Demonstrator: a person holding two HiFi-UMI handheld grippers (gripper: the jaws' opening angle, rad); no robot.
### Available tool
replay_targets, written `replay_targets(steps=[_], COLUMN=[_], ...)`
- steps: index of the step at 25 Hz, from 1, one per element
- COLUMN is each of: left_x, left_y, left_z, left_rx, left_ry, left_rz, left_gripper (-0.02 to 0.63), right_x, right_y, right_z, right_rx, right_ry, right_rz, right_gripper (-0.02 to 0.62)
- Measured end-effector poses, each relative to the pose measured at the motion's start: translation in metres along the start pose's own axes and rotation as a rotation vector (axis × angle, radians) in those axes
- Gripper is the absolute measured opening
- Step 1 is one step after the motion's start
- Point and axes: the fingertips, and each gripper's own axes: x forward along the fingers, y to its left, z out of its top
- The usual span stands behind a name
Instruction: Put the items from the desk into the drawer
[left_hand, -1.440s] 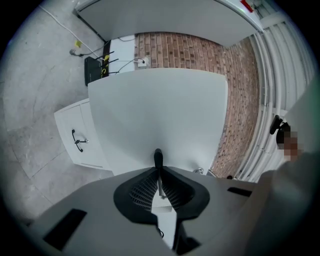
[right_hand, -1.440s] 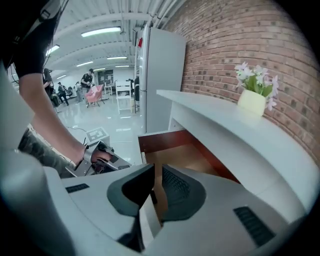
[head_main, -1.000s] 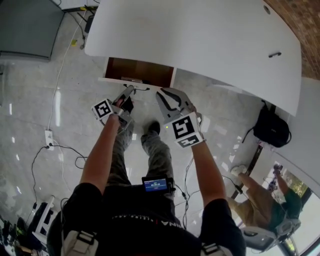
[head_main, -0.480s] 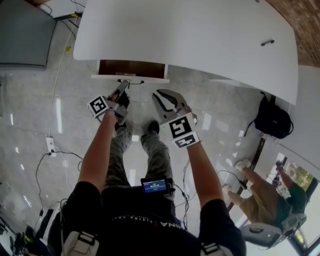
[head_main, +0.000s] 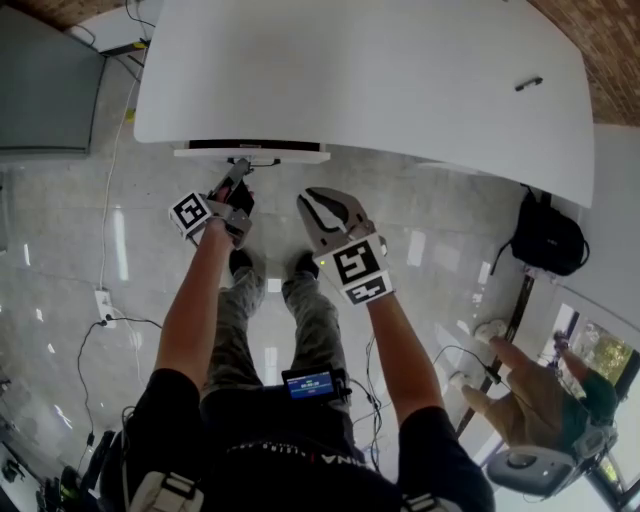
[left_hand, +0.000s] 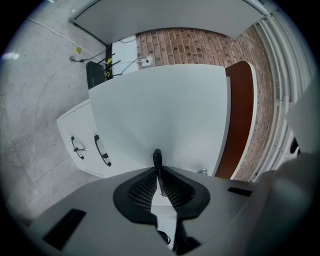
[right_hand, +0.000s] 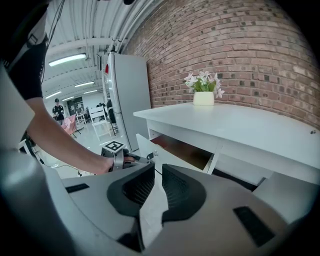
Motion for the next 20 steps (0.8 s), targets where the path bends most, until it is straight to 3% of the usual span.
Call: replay_targets(steps=[11, 20], left_x=[0.057, 0.064], left_y=[-0.002, -0.004], left_z=[0.038, 0.041], left_rx=[0.050, 0.063], left_ry=[-0.001, 0.003], left_rz=[0.006, 0.004], left_gripper=[0.041, 0.048], right_x=[0.001, -0.010], right_y=[-0.023, -0.028], right_z=[-0.006, -0.010], right_rx=[0.037, 0.037], right_ry=[-0.003, 0.009], right_rz=[-0.021, -0.036], right_gripper=[0.052, 0.052])
